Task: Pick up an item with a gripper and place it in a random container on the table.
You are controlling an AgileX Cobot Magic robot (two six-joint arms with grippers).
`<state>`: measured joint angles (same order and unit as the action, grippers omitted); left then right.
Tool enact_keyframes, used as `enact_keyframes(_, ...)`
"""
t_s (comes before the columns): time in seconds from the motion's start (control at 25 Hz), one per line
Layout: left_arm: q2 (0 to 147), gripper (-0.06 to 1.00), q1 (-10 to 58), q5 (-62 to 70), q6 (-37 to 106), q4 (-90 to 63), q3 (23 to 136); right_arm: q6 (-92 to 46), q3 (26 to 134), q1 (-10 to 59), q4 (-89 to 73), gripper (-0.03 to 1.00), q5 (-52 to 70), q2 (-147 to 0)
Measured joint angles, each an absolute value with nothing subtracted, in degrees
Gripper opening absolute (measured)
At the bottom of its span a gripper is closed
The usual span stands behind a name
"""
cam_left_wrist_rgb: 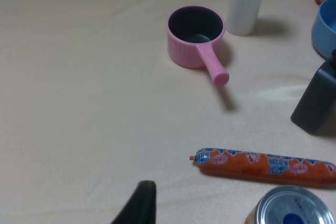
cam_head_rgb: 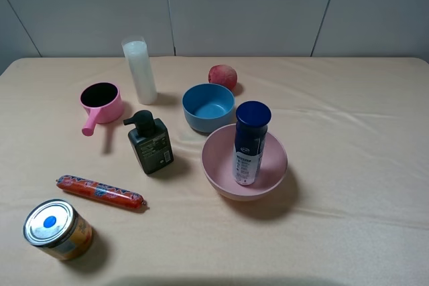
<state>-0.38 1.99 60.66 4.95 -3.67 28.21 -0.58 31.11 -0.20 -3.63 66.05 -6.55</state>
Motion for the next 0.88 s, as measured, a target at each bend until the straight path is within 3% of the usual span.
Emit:
enact_keyframes(0.2, -0.38, 1.0, 1.99, 60.66, 4.95, -3.67, 28.21, -1.52, 30.48, -3.56, -3.49, 0.69, 60.52, 0.04)
enact_keyframes(0.88, -0.38, 1.0, 1.99, 60.66, 4.95, -3.67, 28.21, 0.78, 28.55, -1.18, -0.76, 0.69, 59.1, 0.36)
